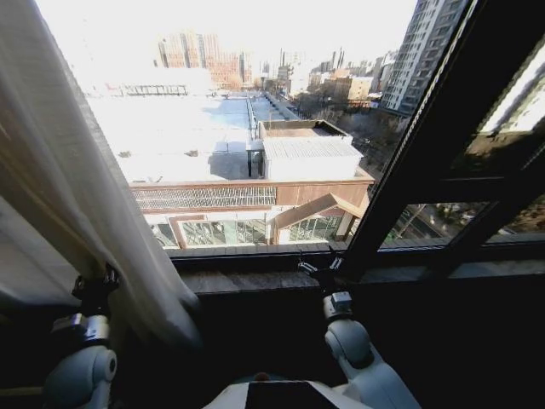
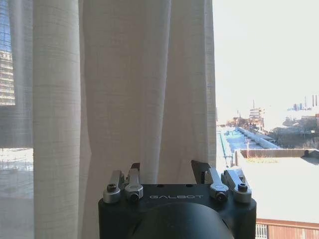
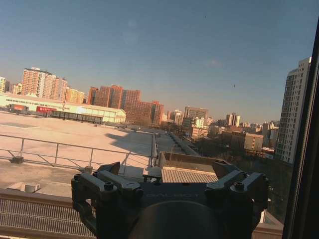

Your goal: Open the curtains by pulling them apart, changing their state from closed to fully open.

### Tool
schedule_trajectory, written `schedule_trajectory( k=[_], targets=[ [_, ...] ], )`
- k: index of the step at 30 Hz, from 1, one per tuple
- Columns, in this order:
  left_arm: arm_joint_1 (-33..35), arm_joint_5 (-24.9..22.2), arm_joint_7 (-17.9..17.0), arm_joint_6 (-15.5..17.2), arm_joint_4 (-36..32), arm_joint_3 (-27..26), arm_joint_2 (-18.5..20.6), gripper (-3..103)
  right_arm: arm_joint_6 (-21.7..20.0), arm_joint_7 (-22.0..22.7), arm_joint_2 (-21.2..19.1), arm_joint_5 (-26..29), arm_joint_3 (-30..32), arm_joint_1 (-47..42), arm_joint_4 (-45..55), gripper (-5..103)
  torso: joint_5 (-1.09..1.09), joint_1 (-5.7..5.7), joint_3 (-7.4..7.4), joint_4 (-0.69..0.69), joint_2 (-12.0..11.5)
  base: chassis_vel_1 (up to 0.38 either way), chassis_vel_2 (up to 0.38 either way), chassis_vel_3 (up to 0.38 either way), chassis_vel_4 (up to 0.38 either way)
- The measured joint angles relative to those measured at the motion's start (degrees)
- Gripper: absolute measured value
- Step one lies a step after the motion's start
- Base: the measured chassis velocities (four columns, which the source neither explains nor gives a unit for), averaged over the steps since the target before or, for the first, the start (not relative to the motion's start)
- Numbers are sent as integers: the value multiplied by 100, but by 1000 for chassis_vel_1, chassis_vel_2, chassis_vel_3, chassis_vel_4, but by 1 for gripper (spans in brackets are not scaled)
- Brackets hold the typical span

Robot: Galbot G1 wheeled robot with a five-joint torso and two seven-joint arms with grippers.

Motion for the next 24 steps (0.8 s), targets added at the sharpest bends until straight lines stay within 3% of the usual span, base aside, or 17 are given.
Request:
schedule_trajectory(
  k=[3, 5, 7, 10, 13, 19, 21, 24],
  targets=[
    [-31, 169, 172, 59, -29, 190, -55, 57, 9, -1, 26, 2, 4, 27, -54, 100, 0, 0, 0, 0, 0, 0, 0, 0, 0],
    [-94, 247, 281, 91, 17, 258, 2, 68, 12, -2, 46, 3, 10, 52, -95, 100, -1, 0, 0, 0, 0, 0, 0, 0, 0],
    [-190, 255, 378, 169, 101, 275, 160, 78, 16, -5, 69, 4, 12, 68, -143, 100, -1, 1, 0, 0, 0, 0, 0, 0, 0],
    [-318, 253, 449, 204, 256, 280, 322, 84, 20, -9, 98, 3, 6, 79, -186, 100, -2, 0, 0, 1, 0, 0, 0, 0, 0],
    [-626, 225, 458, 225, 659, 344, 591, 98, 23, -12, 146, -7, -26, 103, -237, 100, -1, 0, 0, 1, 0, 0, 0, 0, 0],
    [-1160, 199, 228, 240, 1202, 546, 895, 100, 24, -13, 166, -33, -45, 111, -253, 100, -3, 1, 1, 0, -1, 0, 0, 0, 0],
    [-1371, 187, -7, 287, 1343, 661, 946, 101, 24, -11, 138, -37, -30, 76, -233, 100, -2, 1, 1, 0, -1, 0, 0, 0, 0],
    [-1514, 184, -244, 306, 1411, 772, 942, 91, 24, -1, 116, -39, -4, 40, -197, 100, -1, 0, 1, 0, 0, 0, 0, 0, 0]
  ],
)
